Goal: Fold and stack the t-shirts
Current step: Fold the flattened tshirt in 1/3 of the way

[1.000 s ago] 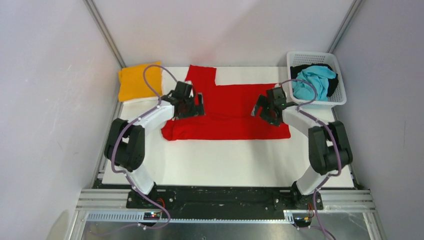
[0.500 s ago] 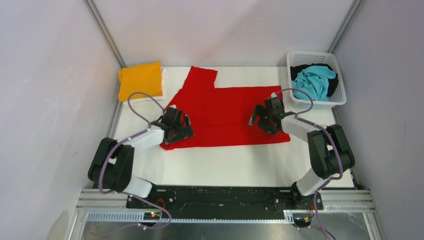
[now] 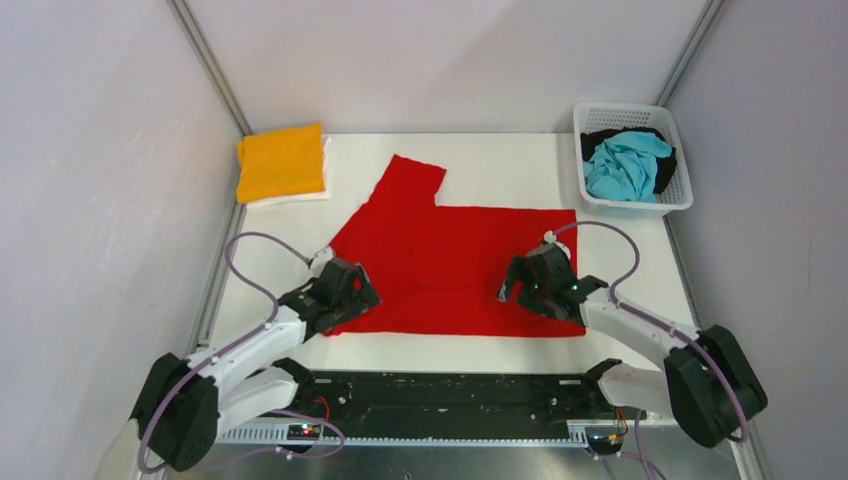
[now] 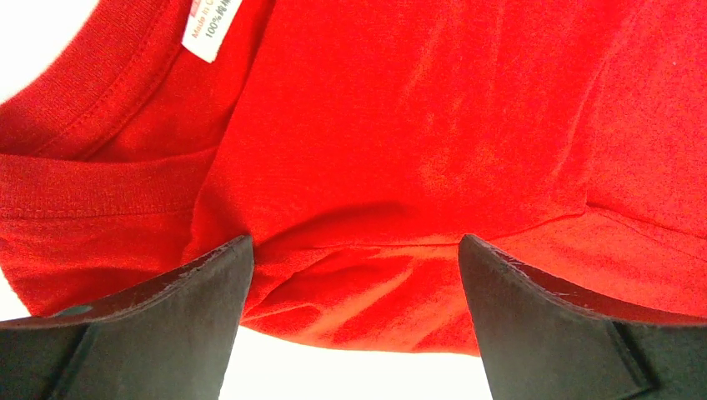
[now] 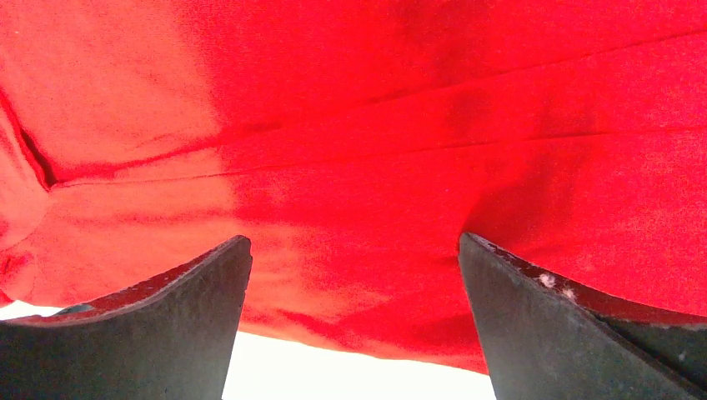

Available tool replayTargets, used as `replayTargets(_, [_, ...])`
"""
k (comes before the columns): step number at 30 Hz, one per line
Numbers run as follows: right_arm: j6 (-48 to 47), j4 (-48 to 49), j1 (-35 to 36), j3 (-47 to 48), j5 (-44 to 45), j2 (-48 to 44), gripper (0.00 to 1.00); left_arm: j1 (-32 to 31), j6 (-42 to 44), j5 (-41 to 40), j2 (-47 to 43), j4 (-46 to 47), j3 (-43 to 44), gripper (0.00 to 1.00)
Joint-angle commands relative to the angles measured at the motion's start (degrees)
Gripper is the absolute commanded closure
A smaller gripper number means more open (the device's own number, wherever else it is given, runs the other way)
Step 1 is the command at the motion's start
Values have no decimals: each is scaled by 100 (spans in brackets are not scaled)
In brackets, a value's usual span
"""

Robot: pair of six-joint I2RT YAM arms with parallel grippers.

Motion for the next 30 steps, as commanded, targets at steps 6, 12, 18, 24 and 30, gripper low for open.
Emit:
replayTargets(6, [819, -1491, 761, -679, 331, -956, 1, -831, -1597, -479, -970, -2493, -292, 0])
replayTargets(12, [1097, -1797, 1142, -707, 370, -1302, 1, -1048, -1886, -506, -1382, -2844, -342, 0])
replayTargets(18, [1261, -1963, 1364, -726, 411, -1585, 1, -1274, -2064, -665, -1455, -3118, -191, 0])
replayTargets(24, [1032, -1874, 1440, -458, 909, -1957, 0, -1386, -1661, -1187, -1411, -3202, 389, 0])
replayTargets(30, [553, -1747, 1280, 347, 1952, -2725, 1, -1492, -463, -2164, -937, -3117, 2160, 0])
